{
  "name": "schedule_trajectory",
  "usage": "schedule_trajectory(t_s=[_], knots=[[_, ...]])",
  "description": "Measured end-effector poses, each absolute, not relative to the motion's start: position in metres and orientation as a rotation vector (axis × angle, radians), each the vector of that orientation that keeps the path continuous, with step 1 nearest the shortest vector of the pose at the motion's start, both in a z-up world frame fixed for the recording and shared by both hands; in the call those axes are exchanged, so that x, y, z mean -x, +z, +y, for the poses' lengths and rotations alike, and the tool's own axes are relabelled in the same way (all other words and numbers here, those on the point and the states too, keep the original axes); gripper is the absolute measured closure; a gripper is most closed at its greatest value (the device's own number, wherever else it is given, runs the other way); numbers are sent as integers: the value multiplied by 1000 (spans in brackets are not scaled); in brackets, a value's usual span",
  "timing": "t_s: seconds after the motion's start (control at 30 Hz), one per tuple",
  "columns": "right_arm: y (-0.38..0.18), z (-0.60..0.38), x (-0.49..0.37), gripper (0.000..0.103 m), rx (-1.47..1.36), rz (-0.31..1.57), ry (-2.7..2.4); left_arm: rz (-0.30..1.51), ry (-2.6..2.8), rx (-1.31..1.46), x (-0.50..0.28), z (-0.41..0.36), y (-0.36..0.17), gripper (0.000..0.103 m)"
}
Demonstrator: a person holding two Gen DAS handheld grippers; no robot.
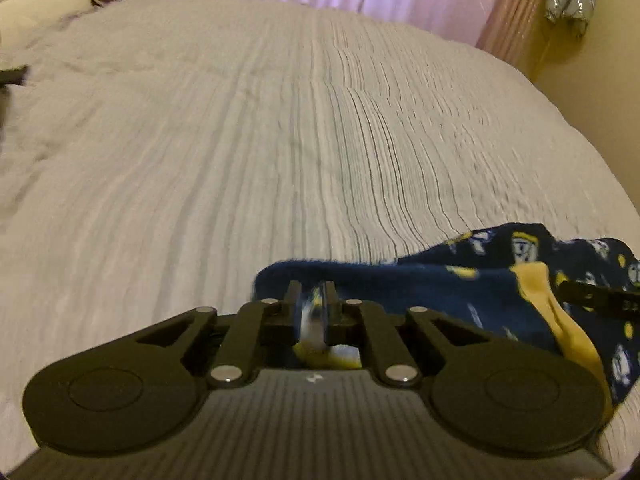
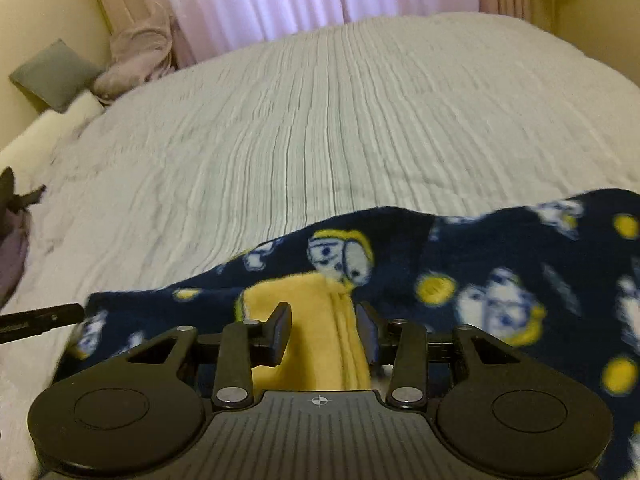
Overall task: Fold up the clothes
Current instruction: 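Release the pants and pull both grippers back from the folded bundle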
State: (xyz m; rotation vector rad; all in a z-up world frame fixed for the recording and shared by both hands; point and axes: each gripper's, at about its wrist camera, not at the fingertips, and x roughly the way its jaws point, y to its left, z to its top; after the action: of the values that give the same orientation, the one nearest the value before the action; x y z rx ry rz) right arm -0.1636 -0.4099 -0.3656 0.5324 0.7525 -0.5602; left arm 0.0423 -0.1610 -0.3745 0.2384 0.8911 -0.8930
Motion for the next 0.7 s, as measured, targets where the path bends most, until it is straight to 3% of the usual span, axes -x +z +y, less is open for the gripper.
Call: schedule_trajectory(t_s=[0.13,0.33,0.53,0.7], knots=[[-353,-378,190,62,-501,788,-518,910,-906,-225,-12,-128,-368,97],[-385,-357,213,62,-485,936,-501,1024,-855,-298,19,-123,-394,96],[-351,-362,234,62,-509,824,-455,1008,-816,-283,33,-124,-375,96],[-379,-357,228,62,-454,993,-420,1134,-712,-434,44,-148,-397,93]])
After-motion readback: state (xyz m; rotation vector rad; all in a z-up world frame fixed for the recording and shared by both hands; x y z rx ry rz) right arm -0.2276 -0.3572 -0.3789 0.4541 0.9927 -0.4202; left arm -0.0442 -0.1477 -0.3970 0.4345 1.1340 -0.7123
